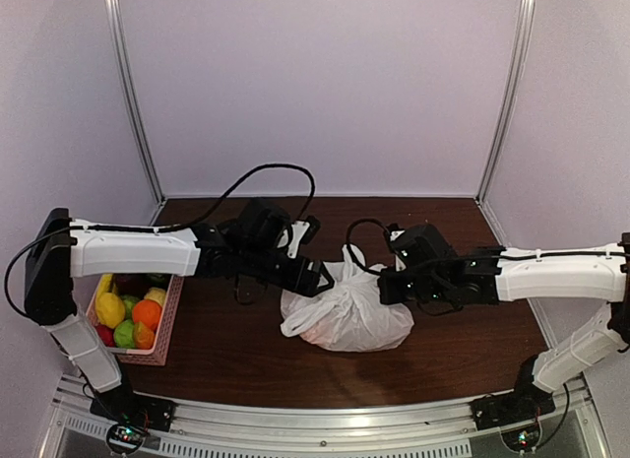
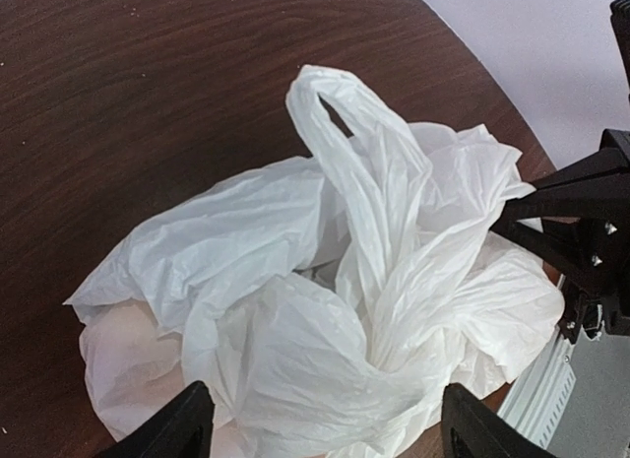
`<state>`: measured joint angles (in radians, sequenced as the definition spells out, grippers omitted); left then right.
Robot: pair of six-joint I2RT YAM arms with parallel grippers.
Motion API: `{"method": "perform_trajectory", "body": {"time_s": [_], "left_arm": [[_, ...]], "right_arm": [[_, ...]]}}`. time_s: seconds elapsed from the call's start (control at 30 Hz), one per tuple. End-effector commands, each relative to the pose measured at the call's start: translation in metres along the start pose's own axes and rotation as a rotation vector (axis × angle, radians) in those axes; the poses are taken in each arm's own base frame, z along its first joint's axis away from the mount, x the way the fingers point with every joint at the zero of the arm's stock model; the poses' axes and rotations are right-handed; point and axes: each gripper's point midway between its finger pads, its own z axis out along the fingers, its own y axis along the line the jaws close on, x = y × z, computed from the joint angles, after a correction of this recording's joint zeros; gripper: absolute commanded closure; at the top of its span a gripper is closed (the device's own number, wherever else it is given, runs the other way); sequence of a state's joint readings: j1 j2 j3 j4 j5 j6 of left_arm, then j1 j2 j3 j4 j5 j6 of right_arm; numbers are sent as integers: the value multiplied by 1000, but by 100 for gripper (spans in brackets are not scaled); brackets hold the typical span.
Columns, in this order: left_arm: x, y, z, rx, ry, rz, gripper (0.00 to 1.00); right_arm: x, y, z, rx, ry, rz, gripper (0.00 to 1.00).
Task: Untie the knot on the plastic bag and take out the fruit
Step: Untie the bag handles from the takeout bag.
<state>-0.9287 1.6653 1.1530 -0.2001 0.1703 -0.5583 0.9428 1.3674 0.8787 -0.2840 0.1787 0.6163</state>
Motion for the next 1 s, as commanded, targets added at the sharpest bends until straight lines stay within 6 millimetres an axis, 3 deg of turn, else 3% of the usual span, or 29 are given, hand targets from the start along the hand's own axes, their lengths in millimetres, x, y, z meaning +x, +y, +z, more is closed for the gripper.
{"method": "perform_trajectory", "body": {"time_s": [0.0,0.2,0.47,0.97], "left_arm": [[-10,7,9,-12,-16,15,19],[-10,3,16,22,-18,33,22],[-8,-2,25,64,-4,26,40],[-1,-1,21,71,-5,-22,90]], "right_arm": [[-5,3,2,-4,4,4,100],[-3,3,4,-2,11,1,100],[-3,4,6,2,14,-1,100],[-5,-3,5,34,1,8,100]]}}
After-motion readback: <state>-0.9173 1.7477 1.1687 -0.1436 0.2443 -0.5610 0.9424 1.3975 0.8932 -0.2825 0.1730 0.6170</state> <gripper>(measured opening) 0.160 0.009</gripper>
